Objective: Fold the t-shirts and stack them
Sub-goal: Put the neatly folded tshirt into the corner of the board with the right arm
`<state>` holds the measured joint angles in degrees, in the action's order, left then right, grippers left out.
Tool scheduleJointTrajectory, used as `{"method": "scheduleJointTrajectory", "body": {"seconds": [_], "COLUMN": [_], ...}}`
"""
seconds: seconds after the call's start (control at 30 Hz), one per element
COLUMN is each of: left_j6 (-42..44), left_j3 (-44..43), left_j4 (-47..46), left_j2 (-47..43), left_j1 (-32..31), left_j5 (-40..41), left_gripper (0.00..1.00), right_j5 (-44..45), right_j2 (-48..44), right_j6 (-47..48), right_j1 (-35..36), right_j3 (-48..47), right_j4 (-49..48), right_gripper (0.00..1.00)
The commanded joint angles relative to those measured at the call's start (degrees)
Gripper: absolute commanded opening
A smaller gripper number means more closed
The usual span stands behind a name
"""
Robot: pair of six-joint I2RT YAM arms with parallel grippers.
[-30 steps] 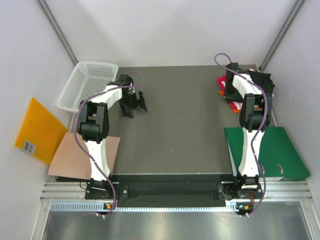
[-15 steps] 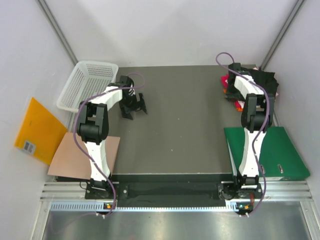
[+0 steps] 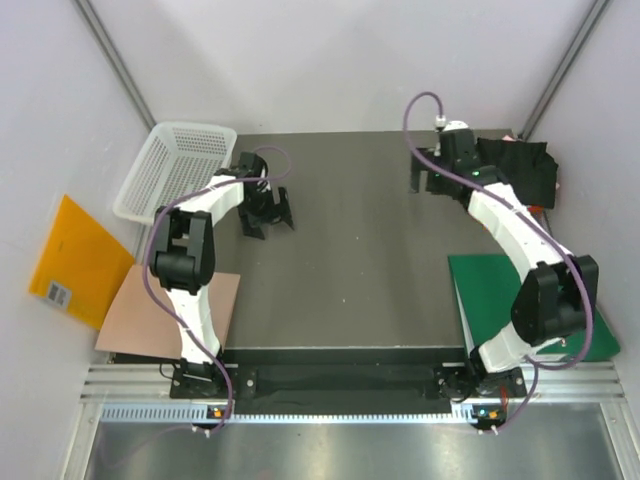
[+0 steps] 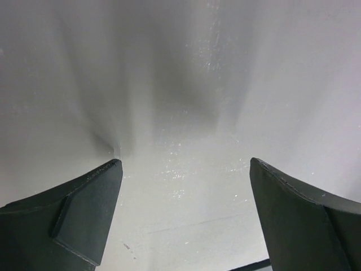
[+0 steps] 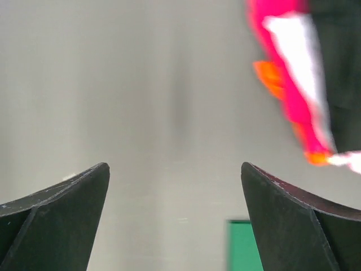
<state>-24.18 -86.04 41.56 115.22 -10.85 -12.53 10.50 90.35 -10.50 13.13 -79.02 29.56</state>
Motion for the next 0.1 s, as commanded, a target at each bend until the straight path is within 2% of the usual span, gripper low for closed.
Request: {"method": "scheduleJointTrajectory", "body": {"seconds": [0.0, 0.07], "left_j6": [1.25, 1.16], "left_j3": [0.7, 1.05], "left_j4": [-2.89, -3.07], "left_j2": [-5.0, -6.31], "left_j1": [-0.13, -0.13], "left_j5": [-1.26, 0.66], "left_gripper": [0.99, 0.99], "right_j5": [-1.62, -4.25], "right_j2": [-2.45, -2.37], "right_j6": [-2.24, -3.38], "right_j1": [6.9, 8.67], "right_j3": [1.86, 0.81], "right_j4": [-5.12, -5.57], "right_gripper": [1.0, 1.0]}}
